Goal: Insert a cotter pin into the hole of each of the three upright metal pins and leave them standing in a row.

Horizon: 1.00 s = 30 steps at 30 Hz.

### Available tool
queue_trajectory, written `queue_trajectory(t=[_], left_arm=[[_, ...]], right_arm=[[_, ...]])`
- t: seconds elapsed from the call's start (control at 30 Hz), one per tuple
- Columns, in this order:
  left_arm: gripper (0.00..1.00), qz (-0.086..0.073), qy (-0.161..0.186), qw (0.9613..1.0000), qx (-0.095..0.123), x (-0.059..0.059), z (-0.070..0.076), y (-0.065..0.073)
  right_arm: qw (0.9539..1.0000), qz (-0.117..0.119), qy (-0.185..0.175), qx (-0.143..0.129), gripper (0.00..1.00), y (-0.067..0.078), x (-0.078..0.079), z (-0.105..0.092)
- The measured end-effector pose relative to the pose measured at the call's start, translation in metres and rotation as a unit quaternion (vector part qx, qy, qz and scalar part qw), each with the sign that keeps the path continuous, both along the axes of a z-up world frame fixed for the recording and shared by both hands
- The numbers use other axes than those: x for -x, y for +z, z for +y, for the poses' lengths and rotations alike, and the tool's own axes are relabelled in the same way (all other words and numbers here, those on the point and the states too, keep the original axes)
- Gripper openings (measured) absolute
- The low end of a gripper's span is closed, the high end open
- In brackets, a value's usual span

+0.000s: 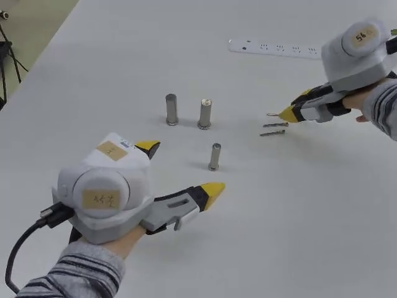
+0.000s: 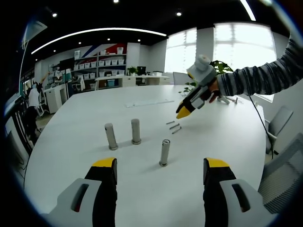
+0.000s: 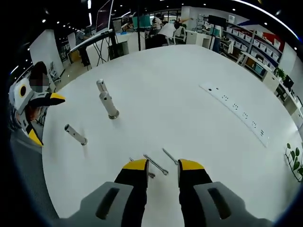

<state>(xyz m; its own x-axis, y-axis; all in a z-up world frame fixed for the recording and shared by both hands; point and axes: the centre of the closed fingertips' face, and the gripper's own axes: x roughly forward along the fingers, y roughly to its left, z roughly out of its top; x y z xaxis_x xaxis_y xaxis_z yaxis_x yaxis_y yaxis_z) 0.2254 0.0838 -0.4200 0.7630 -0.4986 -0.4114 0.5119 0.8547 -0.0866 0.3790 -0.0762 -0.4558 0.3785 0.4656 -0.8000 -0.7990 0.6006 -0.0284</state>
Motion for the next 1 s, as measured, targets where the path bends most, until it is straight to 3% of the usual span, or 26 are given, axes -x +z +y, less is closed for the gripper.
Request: queue_trajectory(t=[0.13,0.33,0.4,0.67,0.7,1.0], left_arm=[[0.7,0.003,0.004,1.0,0.002,0.001,0.002,-0.001],[0.69,0.006,0.001,1.0,-0.003,0.004,0.003,-0.003],[0.69,0.005,0.003,0.9999,-0.01,0.004,0.005,-0.004],[0.69,0.009,0.0,0.9999,-0.013,0.004,0.005,-0.007],[0.69,0.01,0.001,0.9999,-0.012,0.004,0.005,-0.007],[0.68,0.014,0.003,0.9998,-0.015,0.004,0.005,-0.008]], right_arm=[[0.9997,0.012,0.004,0.02,0.2,-0.012,-0.007,-0.001],[0.999,0.028,0.014,0.031,0.16,-0.032,-0.03,-0.003],[0.9982,0.037,0.021,0.043,0.15,-0.036,-0.03,-0.003],[0.9966,0.038,0.026,0.069,0.12,-0.039,-0.032,-0.006],[0.9971,0.034,0.03,0.061,0.11,-0.038,-0.032,-0.003],[0.9958,0.042,0.042,0.07,0.05,-0.037,-0.027,-0.004]])
